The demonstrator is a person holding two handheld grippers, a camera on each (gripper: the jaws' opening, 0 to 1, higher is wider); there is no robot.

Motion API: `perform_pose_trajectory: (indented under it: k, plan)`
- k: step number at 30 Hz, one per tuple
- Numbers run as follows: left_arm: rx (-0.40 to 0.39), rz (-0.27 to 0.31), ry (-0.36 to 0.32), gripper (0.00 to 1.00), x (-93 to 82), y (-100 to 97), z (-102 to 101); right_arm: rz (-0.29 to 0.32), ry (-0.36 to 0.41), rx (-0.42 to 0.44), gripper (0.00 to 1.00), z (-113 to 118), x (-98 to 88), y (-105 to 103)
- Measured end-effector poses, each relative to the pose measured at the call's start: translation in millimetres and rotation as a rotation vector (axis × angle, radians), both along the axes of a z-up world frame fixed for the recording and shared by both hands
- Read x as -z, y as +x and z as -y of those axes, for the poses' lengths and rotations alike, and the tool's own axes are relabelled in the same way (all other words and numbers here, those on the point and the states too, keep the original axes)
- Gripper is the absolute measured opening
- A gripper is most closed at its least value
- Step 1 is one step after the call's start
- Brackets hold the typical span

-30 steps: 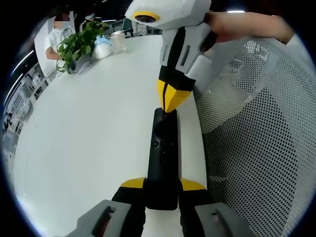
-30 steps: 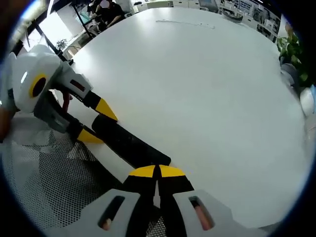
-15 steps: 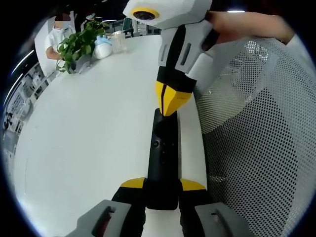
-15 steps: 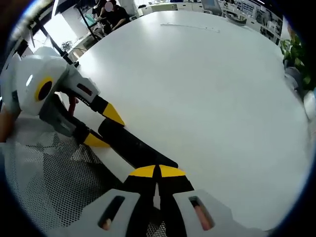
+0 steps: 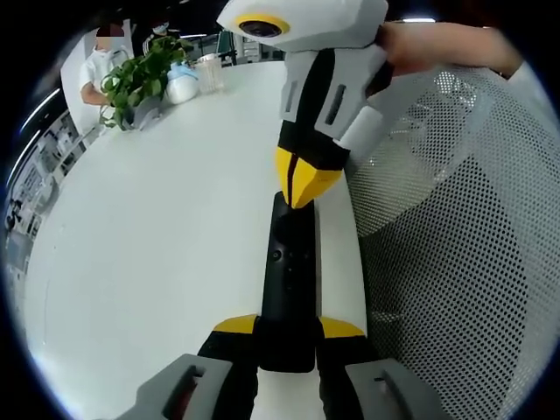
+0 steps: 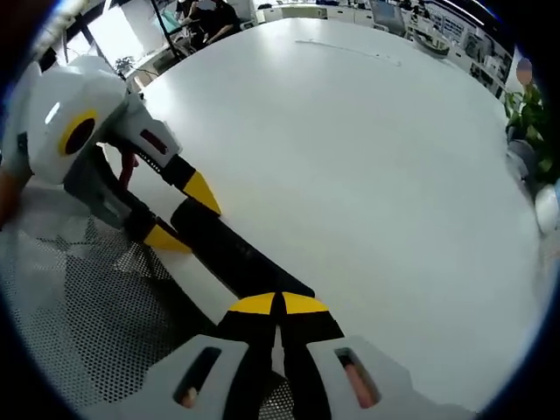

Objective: Press the specified remote control buttons in sequence, fully releasing each button before pressing the next.

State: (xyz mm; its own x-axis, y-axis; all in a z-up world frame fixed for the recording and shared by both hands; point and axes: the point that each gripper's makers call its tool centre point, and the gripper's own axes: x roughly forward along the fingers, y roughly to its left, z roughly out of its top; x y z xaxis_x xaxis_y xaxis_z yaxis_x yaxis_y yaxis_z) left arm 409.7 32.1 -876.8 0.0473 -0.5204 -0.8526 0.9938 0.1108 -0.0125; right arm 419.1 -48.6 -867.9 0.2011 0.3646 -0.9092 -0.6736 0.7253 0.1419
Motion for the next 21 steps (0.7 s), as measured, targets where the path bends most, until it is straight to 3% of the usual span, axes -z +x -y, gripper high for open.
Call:
perform_pose_trajectory:
  k: [10, 21]
  plan:
    - [-0.007, 0.0, -0.002, 0.25, 0.2, 1.0, 1.2, 0.056, -0.047, -0.081, 0.0, -1.1, 0.4, 0.3]
    - [-0.006, 0.007, -0.002, 0.25, 0.5, 1.6, 3.4, 0.047, -0.019, -0.053, 0.0, 0.4, 0.1, 1.8]
